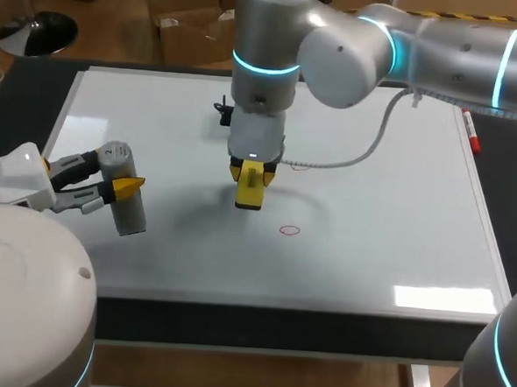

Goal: Pick up the inspection probe, press it on each red-marked spot on the whiteboard one by one, put down the probe, pick up the eraser, and wipe off all the red marks.

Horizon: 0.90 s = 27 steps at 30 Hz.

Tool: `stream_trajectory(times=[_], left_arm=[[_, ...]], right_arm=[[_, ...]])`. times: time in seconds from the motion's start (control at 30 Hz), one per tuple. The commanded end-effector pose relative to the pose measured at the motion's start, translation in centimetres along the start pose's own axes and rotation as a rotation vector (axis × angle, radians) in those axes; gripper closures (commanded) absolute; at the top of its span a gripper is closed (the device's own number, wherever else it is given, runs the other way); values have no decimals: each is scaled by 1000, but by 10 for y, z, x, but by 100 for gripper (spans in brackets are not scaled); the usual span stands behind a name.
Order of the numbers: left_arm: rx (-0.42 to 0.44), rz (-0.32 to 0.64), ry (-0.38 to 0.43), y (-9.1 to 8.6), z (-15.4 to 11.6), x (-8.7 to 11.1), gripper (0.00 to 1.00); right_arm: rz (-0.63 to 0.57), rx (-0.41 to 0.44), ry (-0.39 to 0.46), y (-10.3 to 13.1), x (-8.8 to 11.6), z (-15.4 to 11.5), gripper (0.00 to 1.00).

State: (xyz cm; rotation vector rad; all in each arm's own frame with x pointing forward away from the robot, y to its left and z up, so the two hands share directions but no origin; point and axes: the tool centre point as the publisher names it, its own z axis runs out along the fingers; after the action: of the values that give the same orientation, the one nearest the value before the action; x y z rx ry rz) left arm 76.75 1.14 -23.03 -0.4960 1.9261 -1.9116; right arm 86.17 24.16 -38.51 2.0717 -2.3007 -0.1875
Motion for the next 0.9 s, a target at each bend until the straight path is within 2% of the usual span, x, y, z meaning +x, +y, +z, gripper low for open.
stream_trajectory(times=[0.03, 0.3, 0.9], left_arm=[[0, 1, -3, -1, 0, 1, 100], [0, 1, -3, -1, 0, 1, 100], [0, 1, -3, -1, 0, 1, 100]], right_arm=[[-4, -16, 12, -9, -11, 14, 100], [-29, -27, 4, -14, -20, 23, 100], [-6, -57, 23, -26, -8, 38, 100]])
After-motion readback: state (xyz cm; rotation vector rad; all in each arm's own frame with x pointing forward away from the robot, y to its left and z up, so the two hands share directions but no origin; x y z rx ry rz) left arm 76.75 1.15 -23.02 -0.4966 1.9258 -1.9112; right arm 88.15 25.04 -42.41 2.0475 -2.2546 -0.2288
